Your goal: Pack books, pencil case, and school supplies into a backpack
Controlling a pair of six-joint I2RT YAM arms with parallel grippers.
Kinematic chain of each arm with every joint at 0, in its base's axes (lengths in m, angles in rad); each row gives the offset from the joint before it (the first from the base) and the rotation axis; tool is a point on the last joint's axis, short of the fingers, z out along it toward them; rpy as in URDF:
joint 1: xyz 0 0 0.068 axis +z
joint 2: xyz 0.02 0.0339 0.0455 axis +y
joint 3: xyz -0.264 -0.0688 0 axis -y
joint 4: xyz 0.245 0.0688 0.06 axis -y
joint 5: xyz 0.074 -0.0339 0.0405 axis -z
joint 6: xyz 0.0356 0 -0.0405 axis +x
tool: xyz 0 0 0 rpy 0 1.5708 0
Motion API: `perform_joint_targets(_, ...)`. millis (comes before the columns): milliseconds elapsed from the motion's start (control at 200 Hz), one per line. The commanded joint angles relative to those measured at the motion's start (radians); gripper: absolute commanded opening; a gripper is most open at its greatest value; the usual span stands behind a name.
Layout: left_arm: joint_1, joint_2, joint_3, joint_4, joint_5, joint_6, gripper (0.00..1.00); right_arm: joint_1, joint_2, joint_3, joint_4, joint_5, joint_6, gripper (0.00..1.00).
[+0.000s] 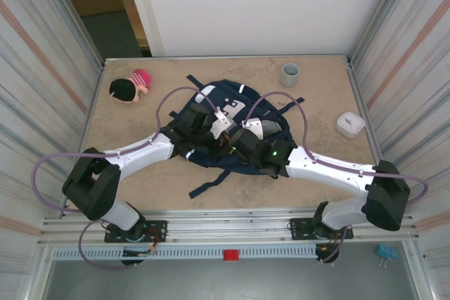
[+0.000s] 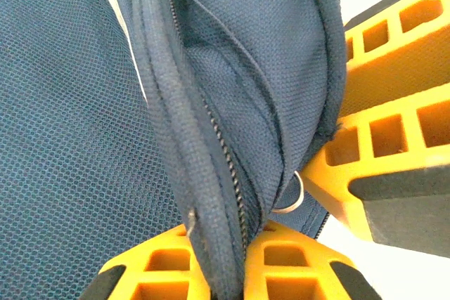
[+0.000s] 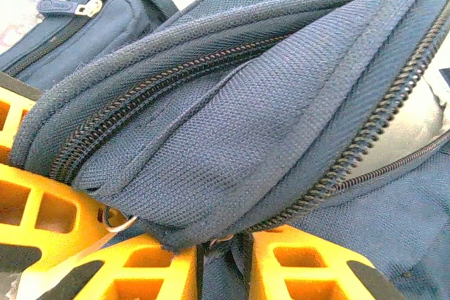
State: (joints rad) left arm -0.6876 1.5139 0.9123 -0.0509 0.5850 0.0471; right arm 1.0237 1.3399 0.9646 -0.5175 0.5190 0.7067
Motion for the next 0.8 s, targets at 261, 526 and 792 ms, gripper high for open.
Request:
perform_joint_targets(261, -0.009, -0.004, 0.000, 0.021, 0.125, -0.051, 0.00, -0.058, 0.019, -0.002, 0.027, 0.021, 0.001, 0.18)
perform_joint_targets(526, -0.009, -0.019, 0.010, -0.085, -0.047, 0.030, 0.00, -0.104, -0.095, 0.016, -0.036, -0.217, -0.046, 0.06)
perform_joint_targets(792, -0.005, -0.007, 0.028, -0.166, -0.158, 0.094, 0.00, -0.221, -0.141, 0.038, -0.186, -0.526, -0.102, 0.04)
